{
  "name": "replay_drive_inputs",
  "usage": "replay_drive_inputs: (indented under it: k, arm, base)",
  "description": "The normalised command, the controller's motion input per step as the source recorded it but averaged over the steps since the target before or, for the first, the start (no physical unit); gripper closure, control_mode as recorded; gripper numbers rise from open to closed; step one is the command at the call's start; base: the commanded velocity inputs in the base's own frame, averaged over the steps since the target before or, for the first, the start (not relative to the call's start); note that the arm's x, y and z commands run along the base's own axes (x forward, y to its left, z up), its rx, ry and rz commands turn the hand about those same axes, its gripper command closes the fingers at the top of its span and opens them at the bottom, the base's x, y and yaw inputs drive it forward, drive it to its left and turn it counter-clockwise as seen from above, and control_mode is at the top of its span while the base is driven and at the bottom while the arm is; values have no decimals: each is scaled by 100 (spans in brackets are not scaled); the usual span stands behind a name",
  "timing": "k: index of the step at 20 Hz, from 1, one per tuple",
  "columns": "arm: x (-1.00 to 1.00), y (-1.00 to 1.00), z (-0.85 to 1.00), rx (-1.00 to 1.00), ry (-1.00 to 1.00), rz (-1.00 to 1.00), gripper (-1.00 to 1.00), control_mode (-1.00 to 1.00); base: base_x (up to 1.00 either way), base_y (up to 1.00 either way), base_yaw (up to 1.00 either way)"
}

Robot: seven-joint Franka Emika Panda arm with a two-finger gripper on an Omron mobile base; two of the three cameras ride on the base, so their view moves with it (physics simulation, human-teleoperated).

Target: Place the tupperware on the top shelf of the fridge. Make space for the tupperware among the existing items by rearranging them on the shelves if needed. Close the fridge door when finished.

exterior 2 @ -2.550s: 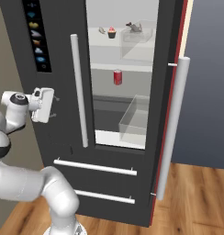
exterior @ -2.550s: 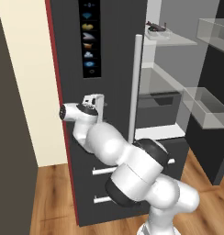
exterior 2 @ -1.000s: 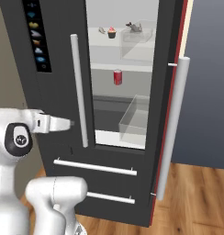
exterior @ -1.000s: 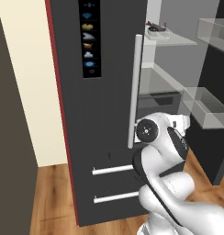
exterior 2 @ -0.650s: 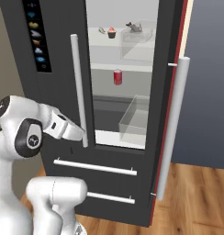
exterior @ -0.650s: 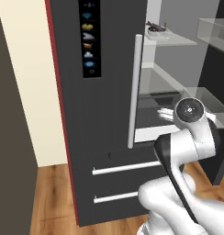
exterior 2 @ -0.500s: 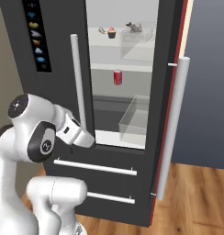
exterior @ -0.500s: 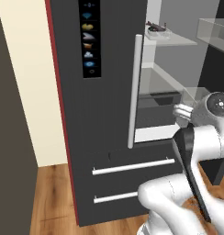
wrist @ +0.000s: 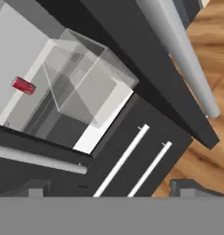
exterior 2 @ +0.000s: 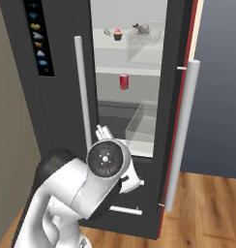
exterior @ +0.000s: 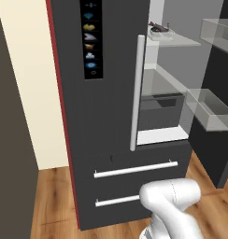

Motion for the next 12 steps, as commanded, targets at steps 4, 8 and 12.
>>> replay_drive_inputs:
  k: [4, 8, 12]
  arm:
    - [-7, -100, -9, 21, -4, -1, -100, -100]
    - [0, -100, 0, 22, 0, -1, -100, -100]
    - [0, -100, 0, 26, 0, 0, -100, -100]
  base:
    - [0, 0, 0]
    - [0, 0, 0]
    - [0, 0, 0]
